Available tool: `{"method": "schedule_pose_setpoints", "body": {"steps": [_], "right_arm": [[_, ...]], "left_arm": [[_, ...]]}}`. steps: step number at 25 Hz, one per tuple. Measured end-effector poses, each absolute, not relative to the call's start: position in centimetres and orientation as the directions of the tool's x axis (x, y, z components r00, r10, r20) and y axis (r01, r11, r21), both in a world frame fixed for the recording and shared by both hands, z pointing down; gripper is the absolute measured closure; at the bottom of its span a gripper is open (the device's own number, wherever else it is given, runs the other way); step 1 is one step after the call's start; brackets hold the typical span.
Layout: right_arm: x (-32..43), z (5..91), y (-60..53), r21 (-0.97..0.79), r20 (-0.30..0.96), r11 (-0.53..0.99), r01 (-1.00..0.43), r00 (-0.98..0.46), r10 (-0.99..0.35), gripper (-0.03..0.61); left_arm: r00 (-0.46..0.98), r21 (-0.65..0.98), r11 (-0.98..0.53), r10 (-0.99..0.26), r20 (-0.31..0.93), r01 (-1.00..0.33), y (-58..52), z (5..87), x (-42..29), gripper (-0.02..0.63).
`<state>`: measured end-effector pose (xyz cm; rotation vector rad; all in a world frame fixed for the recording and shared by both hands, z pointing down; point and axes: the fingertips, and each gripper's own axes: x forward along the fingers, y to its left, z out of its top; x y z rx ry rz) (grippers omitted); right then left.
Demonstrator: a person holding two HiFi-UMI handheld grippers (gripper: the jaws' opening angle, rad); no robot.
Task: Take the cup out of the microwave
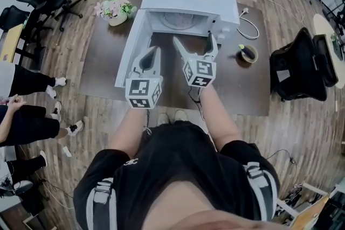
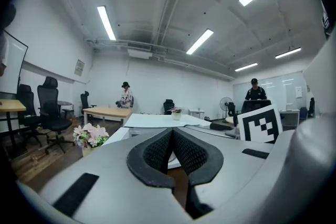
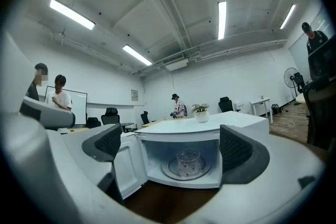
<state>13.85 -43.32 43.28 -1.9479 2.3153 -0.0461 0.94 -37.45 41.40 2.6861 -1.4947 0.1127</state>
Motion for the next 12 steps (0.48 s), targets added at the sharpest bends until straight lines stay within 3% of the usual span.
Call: {"method": "schedule_pose_setpoints", "body": {"steps": [12], "right_arm": [[13.9, 54.7, -56.1, -0.057, 0.140, 0.114, -0.992, -0.121, -0.983, 0.016]], "left_arm": [[0.420, 0.033, -0.421, -0.890, 0.177, -0.906, -42.5, 45.2, -0.3, 0.612]]}}
